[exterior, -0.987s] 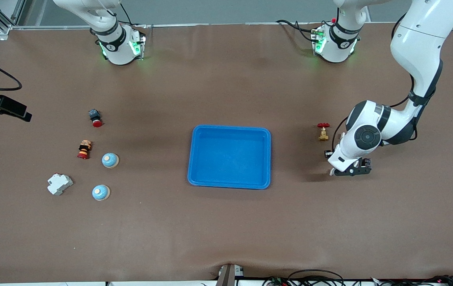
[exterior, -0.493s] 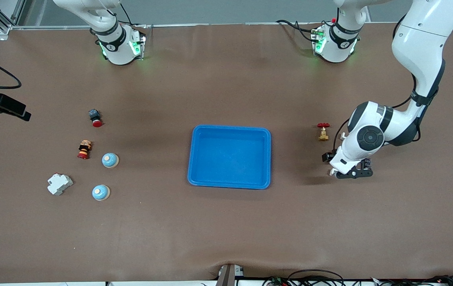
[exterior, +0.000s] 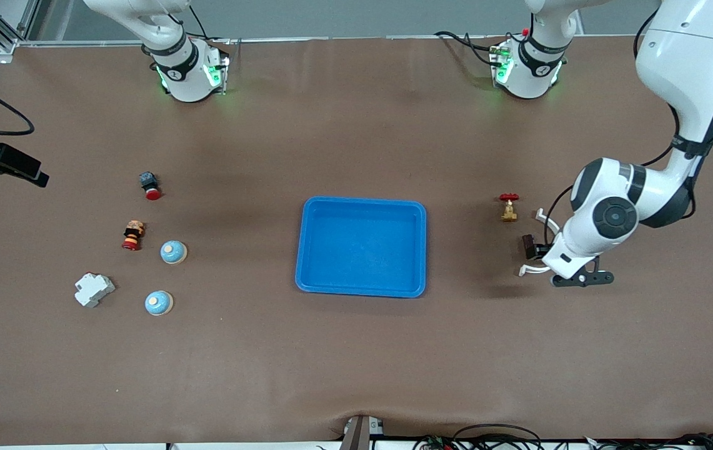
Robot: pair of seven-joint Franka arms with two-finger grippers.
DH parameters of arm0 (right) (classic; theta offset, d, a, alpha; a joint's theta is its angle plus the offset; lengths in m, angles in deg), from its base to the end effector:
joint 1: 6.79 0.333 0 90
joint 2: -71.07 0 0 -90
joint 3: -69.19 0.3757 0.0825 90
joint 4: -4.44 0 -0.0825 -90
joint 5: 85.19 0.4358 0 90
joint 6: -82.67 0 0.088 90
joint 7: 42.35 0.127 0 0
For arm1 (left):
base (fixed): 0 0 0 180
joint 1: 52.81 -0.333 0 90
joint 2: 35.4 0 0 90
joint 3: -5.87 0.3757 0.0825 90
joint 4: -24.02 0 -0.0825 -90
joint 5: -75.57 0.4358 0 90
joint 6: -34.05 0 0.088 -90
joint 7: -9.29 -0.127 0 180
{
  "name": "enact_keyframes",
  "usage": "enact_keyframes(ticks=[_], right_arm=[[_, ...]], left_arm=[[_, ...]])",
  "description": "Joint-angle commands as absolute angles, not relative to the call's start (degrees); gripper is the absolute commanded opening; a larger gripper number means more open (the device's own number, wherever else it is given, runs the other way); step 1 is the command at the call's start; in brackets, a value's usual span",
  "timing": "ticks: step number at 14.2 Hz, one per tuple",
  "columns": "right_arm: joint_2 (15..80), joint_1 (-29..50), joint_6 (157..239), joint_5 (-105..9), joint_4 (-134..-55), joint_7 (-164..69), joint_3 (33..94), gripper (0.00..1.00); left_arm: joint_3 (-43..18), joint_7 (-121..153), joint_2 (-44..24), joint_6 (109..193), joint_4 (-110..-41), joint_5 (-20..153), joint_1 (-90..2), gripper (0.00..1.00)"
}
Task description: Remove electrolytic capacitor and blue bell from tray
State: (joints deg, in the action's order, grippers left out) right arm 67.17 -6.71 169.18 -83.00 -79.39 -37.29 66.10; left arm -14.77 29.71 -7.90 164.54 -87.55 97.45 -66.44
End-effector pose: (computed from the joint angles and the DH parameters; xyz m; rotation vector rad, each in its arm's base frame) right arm 0.6248 -0.0265 0.6732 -3.0998 0.2155 0.0339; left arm 0.6651 -0.0580 0.2328 -3.0086 0.0038 0.1086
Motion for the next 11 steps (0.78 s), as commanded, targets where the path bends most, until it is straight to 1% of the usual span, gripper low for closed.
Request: enact_keyframes(ticks=[1, 4, 8, 11], right_arm=[[69.04, -6.88, 170.03, -82.64, -81.87, -37.16, 66.02, 1.00], [69.48, -6.88, 170.91, -82.64, -83.01, -37.16, 66.02, 1.00], [71.15, -6.70, 173.63, -82.64, -86.26, -37.16, 66.02, 1.00], [71.15, -6.70, 173.64, -82.64, -86.27, -37.16, 66.02, 1.00]], left_arm=[[-15.66, 19.62, -10.26, 160.11, -86.64, 93.68, -70.46, 1.00], [-15.57, 8.28, -11.67, 152.74, -82.44, 88.59, -73.98, 1.00], [-15.48, 1.65, -11.76, 140.34, -71.81, 84.45, -76.98, 1.00], [-15.40, 1.91, -11.67, 137.24, -65.74, 83.13, -77.68, 1.00]])
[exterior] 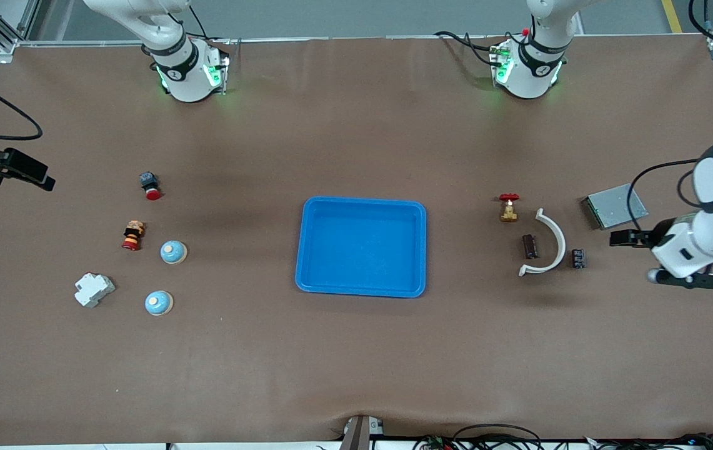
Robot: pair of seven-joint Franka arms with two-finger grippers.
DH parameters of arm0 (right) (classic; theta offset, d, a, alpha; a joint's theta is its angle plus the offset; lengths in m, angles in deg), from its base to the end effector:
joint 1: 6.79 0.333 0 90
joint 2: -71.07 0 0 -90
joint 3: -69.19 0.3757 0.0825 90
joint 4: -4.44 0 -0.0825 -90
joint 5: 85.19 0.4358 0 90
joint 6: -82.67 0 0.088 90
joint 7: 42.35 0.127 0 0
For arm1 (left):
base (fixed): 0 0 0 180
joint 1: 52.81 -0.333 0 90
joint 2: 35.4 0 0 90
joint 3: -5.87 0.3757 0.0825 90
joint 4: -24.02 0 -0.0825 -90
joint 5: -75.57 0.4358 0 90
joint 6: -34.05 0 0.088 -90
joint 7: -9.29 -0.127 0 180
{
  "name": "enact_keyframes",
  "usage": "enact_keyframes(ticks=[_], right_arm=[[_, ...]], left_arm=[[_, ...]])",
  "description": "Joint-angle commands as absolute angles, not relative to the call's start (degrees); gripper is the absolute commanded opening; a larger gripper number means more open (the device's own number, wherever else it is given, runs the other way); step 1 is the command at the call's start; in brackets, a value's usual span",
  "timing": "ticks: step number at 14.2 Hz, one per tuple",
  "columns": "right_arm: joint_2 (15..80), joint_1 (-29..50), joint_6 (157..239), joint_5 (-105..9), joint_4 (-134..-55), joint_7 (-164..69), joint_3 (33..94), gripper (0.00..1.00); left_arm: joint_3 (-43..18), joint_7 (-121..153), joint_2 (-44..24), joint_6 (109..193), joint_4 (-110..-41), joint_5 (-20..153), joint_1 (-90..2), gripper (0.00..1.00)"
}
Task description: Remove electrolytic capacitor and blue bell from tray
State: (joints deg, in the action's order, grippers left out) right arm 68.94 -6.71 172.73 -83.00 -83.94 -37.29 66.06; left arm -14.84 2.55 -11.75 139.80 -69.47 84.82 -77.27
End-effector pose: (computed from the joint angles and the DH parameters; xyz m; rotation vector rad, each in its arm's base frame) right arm 0.6193 -0.0275 0.6564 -3.0977 0.2199 0.0131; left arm 0.7068 0.0909 0.3922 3.1182 -0.1463 -0.2656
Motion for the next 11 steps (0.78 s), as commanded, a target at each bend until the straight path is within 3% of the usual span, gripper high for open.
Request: enact_keyframes(ticks=[1, 7, 11], right_arm=[[71.15, -6.70, 173.72, -82.64, -86.27, -37.16, 66.02, 1.00], [70.98, -6.70, 173.64, -83.34, -86.18, -37.25, 66.11, 1.00], [71.15, -6.35, 174.16, -86.76, -85.74, -37.77, 66.55, 1.00]], left_arm=[[-15.13, 2.08, -11.76, 137.15, -64.50, 82.87, -77.68, 1.00], [-15.39, 1.82, -13.25, 127.58, -55.89, 82.95, -79.44, 1.00], [-15.75, 2.00, -16.06, 126.34, -55.53, 81.64, -79.44, 1.00]])
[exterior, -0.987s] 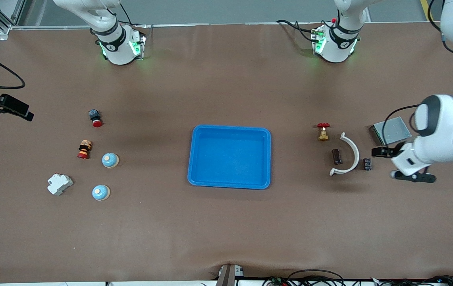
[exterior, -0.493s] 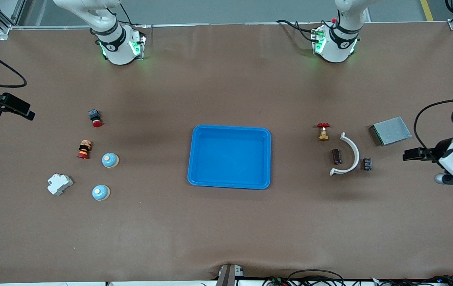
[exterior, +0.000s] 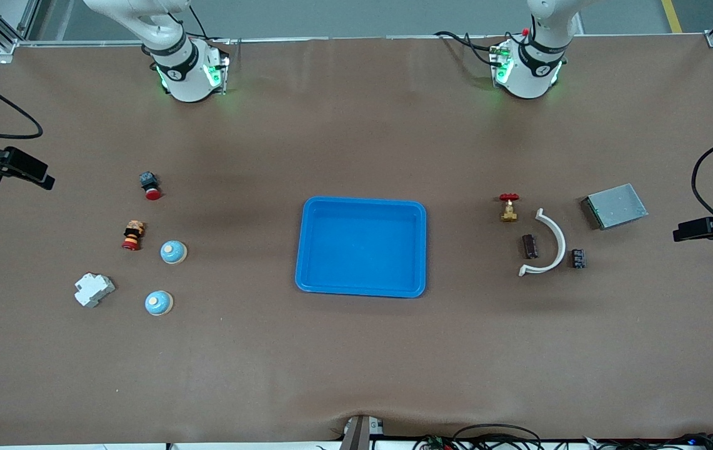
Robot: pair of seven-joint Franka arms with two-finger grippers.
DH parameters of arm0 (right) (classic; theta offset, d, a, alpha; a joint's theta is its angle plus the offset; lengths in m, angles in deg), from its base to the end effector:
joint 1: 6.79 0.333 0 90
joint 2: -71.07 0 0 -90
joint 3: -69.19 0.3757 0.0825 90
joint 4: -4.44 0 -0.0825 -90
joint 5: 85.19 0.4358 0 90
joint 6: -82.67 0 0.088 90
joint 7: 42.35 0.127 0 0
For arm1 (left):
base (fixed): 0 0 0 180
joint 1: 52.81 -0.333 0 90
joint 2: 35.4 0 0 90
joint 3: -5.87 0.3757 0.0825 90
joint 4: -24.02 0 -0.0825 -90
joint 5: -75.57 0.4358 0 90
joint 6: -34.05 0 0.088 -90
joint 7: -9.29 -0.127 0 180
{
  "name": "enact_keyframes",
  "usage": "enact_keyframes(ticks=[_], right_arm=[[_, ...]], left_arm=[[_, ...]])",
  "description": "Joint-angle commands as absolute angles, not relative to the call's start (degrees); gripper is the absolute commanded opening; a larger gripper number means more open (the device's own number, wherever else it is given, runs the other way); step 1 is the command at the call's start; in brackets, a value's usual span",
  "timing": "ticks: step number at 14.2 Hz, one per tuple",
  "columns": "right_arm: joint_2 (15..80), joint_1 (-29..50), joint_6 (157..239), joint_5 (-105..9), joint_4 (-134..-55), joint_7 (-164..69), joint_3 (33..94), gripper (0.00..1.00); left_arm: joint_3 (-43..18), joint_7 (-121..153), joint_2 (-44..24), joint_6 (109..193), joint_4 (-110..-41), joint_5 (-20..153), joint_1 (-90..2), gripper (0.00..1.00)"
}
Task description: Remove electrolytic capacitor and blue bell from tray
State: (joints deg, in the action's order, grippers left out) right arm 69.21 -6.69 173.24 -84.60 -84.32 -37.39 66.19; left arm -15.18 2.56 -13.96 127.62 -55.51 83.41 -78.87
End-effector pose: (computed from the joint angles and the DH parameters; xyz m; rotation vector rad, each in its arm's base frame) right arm 0.6185 -0.0295 0.6566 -3.1256 0.2149 0.0015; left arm 0.7153 0.1223 0.5272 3.1295 -0.0459 -0.1638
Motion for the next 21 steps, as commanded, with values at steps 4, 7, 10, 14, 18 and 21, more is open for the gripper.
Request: enact_keyframes(ticks=[4, 7, 10, 14, 18, 21], right_arm=[[71.15, -6.35, 174.95, -86.95, -85.74, -37.95, 66.73, 1.00], [71.15, -6.35, 175.39, -86.42, -85.65, -37.95, 66.73, 1.00], [71.24, -6.35, 176.09, -86.33, -85.65, -37.86, 66.81, 1.00], [71.42, -6.35, 176.27, -85.98, -85.65, -37.78, 66.81, 1.00], [71.42, -6.44, 176.18, -82.82, -85.91, -37.51, 66.64, 1.00], [71.51, -6.44, 176.18, -82.81, -85.92, -37.51, 66.64, 1.00]], left_arm=[[-15.83, 2.26, -17.73, 126.25, -52.81, 80.06, -79.44, 1.00], [-15.40, 2.35, -20.44, 126.25, -52.80, 78.29, -79.01, 1.00], [-14.17, 2.26, -23.44, 126.34, -53.15, 78.38, -75.68, 1.00], [-0.92, 2.53, -26.52, 126.25, -54.47, 78.03, -61.54, 1.00], [5.60, 4.01, -29.24, 126.25, -57.10, 77.16, -54.40, 1.00], [5.70, 7.09, -30.56, 126.60, -57.81, 75.49, -54.30, 1.00]])
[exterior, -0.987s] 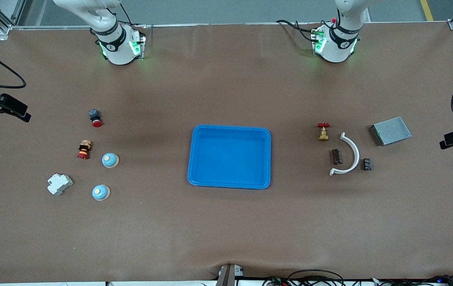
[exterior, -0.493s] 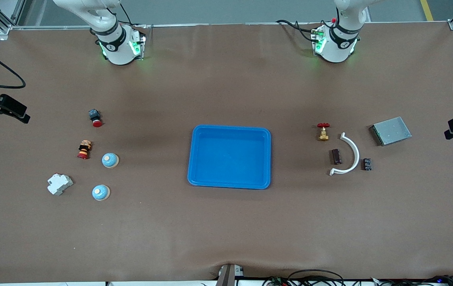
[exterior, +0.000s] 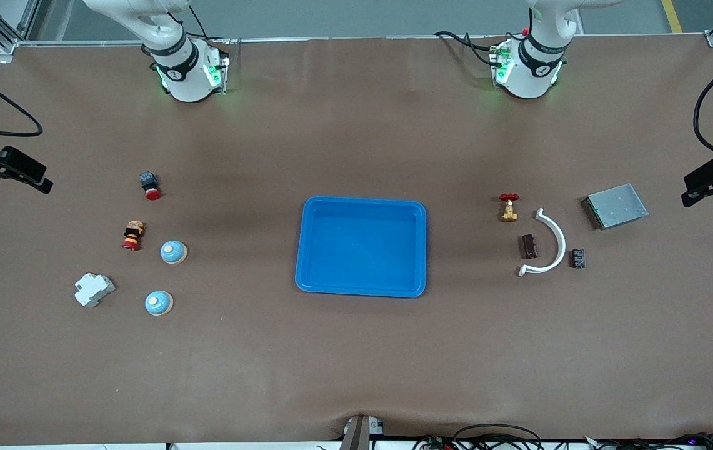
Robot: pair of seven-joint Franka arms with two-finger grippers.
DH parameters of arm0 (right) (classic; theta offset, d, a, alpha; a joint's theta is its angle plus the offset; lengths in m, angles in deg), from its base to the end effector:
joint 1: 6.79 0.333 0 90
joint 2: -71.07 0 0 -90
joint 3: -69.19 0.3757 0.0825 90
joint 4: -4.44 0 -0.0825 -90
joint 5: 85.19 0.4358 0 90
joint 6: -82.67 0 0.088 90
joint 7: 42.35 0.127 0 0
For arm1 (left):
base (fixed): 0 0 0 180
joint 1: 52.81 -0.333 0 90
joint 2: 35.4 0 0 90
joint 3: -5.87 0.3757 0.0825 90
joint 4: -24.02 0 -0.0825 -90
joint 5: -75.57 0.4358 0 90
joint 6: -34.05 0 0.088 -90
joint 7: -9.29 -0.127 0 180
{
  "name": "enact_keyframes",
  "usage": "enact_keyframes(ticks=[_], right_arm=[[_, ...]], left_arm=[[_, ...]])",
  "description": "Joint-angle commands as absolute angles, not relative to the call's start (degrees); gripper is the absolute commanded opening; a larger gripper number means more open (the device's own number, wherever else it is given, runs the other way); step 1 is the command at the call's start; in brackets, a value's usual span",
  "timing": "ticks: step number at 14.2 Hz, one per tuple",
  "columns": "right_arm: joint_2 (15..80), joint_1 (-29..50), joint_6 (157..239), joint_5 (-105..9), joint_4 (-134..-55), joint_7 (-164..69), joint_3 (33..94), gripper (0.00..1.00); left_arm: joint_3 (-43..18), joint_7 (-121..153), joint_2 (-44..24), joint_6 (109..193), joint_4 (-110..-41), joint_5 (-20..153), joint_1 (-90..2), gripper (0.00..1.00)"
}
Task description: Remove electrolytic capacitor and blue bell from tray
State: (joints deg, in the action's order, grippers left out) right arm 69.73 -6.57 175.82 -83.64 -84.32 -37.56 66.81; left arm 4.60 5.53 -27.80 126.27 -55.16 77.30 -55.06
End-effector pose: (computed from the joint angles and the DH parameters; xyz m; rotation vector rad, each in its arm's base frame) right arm 0.6215 -0.0198 0.6663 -3.1074 0.1898 -0.0820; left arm 0.6614 0.0162 0.6833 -3.1061 0.0744 -0.1458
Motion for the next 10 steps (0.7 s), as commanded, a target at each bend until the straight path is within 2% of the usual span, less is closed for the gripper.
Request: enact_keyframes(ticks=[1, 2, 4, 5, 10], right_arm=[[71.51, -6.44, 176.18, -82.81, -85.92, -37.60, 66.64, 1.00], [71.51, -6.44, 176.18, -82.81, -86.09, -37.60, 66.64, 1.00], [71.42, -6.44, 176.27, -82.81, -86.09, -37.51, 66.64, 1.00], [71.42, -6.35, 176.27, -82.81, -86.18, -37.51, 66.64, 1.00], [71.33, -6.35, 176.18, -82.81, -86.18, -37.42, 66.64, 1.00]], left_arm=[[5.70, 7.97, -31.61, 127.21, -58.85, 74.35, -53.96, 1.00], [6.74, 8.50, -32.40, 127.56, -60.26, 73.90, -52.39, 1.00], [13.83, 8.68, -35.04, 128.18, -63.33, 73.81, -45.46, 1.00], [15.35, 8.76, -35.40, 128.18, -63.61, 73.64, -44.30, 1.00], [15.19, 11.14, -36.72, 128.01, -64.75, 73.99, -44.02, 1.00]])
